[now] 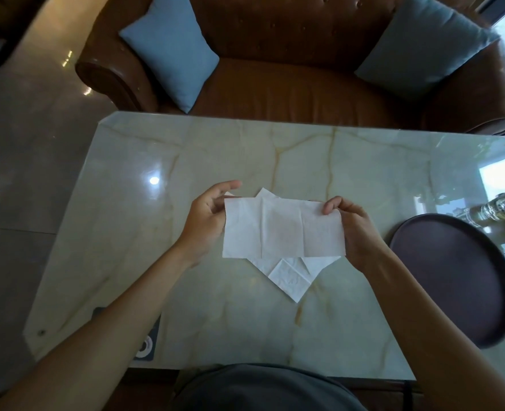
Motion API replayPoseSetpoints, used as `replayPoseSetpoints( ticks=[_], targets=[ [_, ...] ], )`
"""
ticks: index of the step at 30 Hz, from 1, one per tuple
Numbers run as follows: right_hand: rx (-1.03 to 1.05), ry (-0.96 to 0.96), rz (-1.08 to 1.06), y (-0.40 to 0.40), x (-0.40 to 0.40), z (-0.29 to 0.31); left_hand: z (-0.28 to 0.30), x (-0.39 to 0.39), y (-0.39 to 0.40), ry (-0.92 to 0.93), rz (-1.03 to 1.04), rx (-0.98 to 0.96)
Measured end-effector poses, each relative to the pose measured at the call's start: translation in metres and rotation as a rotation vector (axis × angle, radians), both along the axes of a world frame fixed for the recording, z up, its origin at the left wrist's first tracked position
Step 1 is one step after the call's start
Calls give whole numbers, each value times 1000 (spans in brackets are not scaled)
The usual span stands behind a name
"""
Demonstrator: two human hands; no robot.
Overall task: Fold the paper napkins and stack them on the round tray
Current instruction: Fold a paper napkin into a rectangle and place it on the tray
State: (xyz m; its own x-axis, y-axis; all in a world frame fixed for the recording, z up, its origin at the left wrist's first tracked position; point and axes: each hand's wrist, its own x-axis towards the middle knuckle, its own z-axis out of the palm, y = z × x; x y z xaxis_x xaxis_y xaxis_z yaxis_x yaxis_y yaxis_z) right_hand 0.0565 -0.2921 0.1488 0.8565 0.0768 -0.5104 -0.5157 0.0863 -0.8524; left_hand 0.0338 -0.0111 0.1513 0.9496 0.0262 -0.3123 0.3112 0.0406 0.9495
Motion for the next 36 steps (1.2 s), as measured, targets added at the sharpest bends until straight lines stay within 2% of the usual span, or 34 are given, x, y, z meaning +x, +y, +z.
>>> replayPoseSetpoints(
  ticks=[3, 7, 9, 10, 14, 17, 18, 22, 24, 26, 31, 36],
  targets=[
    [28, -89, 10, -2, 3, 1, -4, 2, 0, 134, 17, -126],
    [47, -130, 11, -3, 6, 5, -3, 8, 8, 330, 5, -466],
    [17, -132, 10, -3, 7, 4, 0, 12, 11, 367, -40, -515],
    [10, -134, 15, -3, 7, 4, 1, 14, 10, 349, -66, -445],
    [-106, -122, 9, -5, 12, 9, 8, 15, 1, 127, -221, 103],
    [-336, -219, 39, -4, 21, 19, 19, 16, -1, -14, -295, 250],
    [-396, -266, 124, 1, 22, 24, 24, 17, -1, -69, -335, 306],
    [-644, -472, 712, 44, 17, 34, 41, 18, -4, -239, -491, 576],
    [-696, -580, 769, 62, 18, 35, 49, 19, -3, -267, -544, 639],
    [-655, -615, 721, 69, 22, 38, 54, 21, 1, -295, -561, 696],
    [-648, -570, 700, 73, 27, 43, 56, 28, 13, -321, -532, 777],
    [-655, -510, 697, 65, 33, 42, 55, 35, 20, -351, -471, 750]
  ],
)
